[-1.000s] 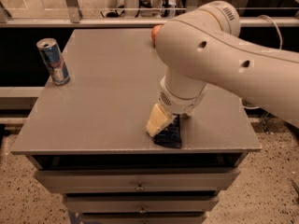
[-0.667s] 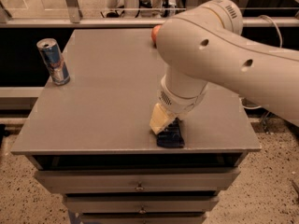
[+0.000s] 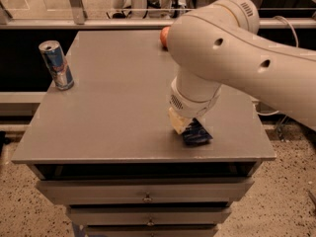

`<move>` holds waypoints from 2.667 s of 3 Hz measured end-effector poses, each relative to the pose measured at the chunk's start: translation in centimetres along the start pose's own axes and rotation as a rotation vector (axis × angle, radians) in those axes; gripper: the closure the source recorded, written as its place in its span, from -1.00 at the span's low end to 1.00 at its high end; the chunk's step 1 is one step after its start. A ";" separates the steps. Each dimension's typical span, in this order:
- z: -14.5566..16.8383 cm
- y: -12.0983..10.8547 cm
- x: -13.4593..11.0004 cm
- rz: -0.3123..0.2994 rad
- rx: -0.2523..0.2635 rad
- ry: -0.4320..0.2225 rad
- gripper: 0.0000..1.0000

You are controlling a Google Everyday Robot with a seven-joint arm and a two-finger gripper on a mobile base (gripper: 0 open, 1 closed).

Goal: Move rxbar blueberry near apple

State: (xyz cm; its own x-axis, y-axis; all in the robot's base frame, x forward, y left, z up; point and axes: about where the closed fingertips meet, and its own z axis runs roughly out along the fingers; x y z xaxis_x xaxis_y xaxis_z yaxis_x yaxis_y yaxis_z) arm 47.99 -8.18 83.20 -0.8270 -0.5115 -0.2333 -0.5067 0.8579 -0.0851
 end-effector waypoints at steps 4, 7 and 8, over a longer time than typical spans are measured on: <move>-4.8 -2.9 -4.8 -0.252 -0.021 -0.373 0.47; -2.2 -4.7 -7.9 -0.143 -0.069 -0.458 -1.00; -1.7 -4.9 -7.4 -0.125 -0.083 -0.439 -1.00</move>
Offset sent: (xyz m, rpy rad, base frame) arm 0.0391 -0.0330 0.0987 0.1658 -0.4377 0.3929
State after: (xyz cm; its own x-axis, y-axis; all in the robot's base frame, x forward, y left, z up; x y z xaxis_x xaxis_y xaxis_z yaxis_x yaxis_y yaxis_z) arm 56.21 -8.65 87.00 -0.5859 -0.5270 -0.6156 -0.6286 0.7750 -0.0650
